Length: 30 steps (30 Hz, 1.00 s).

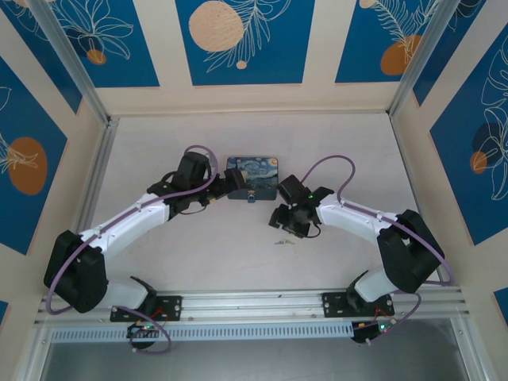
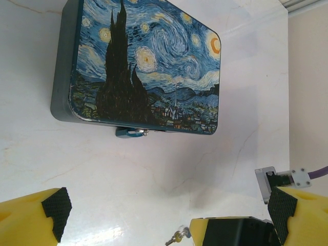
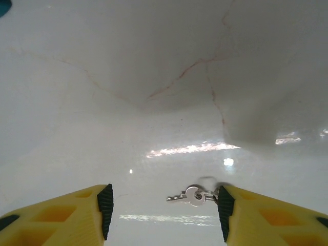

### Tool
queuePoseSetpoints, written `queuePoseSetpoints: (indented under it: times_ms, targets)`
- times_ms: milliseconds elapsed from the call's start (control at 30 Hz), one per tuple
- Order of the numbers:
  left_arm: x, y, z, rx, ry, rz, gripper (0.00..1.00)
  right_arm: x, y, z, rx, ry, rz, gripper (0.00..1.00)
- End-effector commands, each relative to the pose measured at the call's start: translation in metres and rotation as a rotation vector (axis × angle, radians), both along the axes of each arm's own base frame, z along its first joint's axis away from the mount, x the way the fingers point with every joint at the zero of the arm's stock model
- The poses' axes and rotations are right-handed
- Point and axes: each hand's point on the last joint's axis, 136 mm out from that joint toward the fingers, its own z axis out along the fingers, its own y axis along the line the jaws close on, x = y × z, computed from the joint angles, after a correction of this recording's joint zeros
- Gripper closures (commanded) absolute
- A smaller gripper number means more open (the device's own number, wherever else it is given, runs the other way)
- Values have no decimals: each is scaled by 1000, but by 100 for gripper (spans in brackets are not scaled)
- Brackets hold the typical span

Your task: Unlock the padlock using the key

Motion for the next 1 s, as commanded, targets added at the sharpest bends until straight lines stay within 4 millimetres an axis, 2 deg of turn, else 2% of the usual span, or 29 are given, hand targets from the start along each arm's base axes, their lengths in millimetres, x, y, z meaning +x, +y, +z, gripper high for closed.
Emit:
queuePoseSetpoints:
  times_ms: [0, 167, 300, 433, 600, 733, 967]
  targets:
    - [1, -7, 2, -20, 1, -11, 0, -8, -12, -9, -80, 26, 27, 42]
    - [2, -7, 0, -18, 1, -10, 0, -14, -14, -17, -142, 53, 80, 45]
    - [1, -7, 0, -14, -2, -14, 0, -17, -5, -22, -135, 64, 134, 48]
    - [1, -6, 1, -10, -2, -13, 0, -13, 4, -17, -153, 12, 268, 49]
    - [0, -5, 3, -6, -8, -16, 0, -12, 20, -10, -103, -61, 485, 42]
    - [0, -5, 4, -7, -9, -15, 0, -15, 22, -16, -71, -68, 599, 36]
    - [1, -5, 5, -7, -11, -9, 0, -16, 15, -35, -45, -22, 609, 37]
